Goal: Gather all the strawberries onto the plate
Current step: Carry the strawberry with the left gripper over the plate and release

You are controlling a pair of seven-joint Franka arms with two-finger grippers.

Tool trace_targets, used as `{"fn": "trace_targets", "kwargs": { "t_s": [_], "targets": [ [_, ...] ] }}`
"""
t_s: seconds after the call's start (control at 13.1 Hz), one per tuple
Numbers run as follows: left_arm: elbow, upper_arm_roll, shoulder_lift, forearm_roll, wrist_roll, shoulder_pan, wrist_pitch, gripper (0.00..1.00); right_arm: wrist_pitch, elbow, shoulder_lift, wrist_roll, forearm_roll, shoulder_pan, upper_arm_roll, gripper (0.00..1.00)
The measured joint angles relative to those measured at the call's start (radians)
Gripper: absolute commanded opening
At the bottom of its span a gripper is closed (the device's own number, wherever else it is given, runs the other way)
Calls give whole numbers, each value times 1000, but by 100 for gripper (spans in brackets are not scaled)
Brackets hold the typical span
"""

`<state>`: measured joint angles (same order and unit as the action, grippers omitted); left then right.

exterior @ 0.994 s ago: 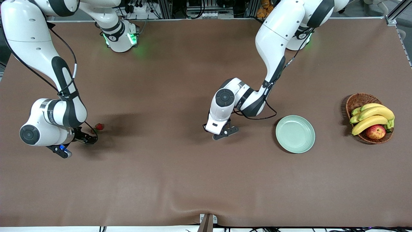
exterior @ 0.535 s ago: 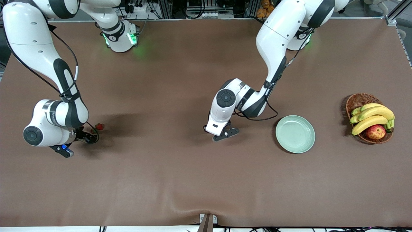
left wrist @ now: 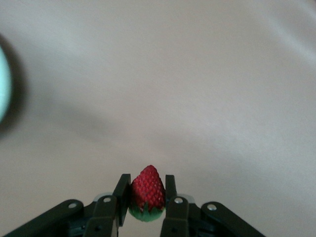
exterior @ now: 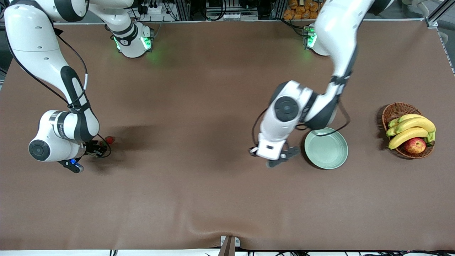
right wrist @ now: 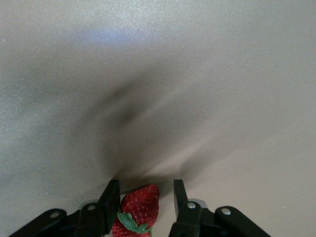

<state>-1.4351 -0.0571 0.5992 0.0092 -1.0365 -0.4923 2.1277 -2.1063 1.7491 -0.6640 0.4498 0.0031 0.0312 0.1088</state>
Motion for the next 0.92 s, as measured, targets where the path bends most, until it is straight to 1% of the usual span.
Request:
{"fn": "trace_targets", "kwargs": {
  "t_s": [0.15, 0.31, 0.38, 0.46, 0.61, 0.76, 0.84, 0.92],
  "targets": [
    [-2, 1, -66, 0, 39, 31, -110, 0, 0, -1, 1, 0, 0, 0, -1, 11],
    [-9, 2, -111, 0, 124, 71, -182, 0, -4, -5, 1, 0, 16, -1, -6, 9],
    [-15, 3, -129, 1, 188, 100, -215, 0, -7, -13, 1, 1, 31, -2, -9, 8],
    [-28, 3, -146, 1, 261, 138, -242, 0, -10, -27, 2, 1, 52, -6, -13, 6],
    [-83, 2, -177, 1, 413, 223, -265, 0, -11, -68, 6, 1, 104, -26, -17, 5],
    [-166, 2, -194, 1, 529, 300, -266, 0, -10, -117, 9, 4, 172, -58, -20, 5],
    [-213, 2, -195, 1, 580, 337, -253, 0, -10, -134, 14, 15, 217, -81, -21, 5],
    [-266, 2, -194, 1, 627, 372, -210, 0, -10, -144, 22, 39, 261, -110, -23, 4]
  ]
}}
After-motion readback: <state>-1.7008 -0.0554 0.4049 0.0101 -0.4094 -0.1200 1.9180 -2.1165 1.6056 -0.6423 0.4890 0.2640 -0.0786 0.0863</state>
